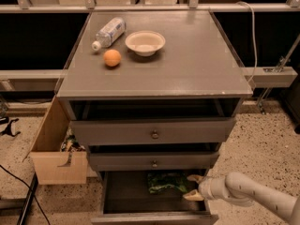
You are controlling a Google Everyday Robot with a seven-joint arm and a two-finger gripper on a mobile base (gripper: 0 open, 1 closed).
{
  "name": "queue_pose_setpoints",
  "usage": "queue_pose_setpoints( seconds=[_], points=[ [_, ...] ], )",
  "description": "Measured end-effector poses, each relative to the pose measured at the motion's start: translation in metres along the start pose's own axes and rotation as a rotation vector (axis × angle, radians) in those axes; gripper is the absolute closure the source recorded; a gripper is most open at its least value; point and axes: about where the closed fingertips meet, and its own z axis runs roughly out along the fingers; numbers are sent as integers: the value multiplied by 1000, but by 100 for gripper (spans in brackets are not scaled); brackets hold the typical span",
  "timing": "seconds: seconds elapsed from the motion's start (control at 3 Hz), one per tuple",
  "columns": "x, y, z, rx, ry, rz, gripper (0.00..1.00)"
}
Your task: Pick green rice chip bag from bottom drawer and place on counter
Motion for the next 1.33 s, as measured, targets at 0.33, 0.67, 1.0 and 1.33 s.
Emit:
queue_pose_setpoints(
  seconds=[0.33,0.67,1.0,1.33],
  points=[
    [15,3,12,-6,-5,14,26],
    [25,5,26,-2,-41,20,23],
    [32,5,44,5,-87,28,23],
    [28,6,57,-1,-147,30,8]
  ],
)
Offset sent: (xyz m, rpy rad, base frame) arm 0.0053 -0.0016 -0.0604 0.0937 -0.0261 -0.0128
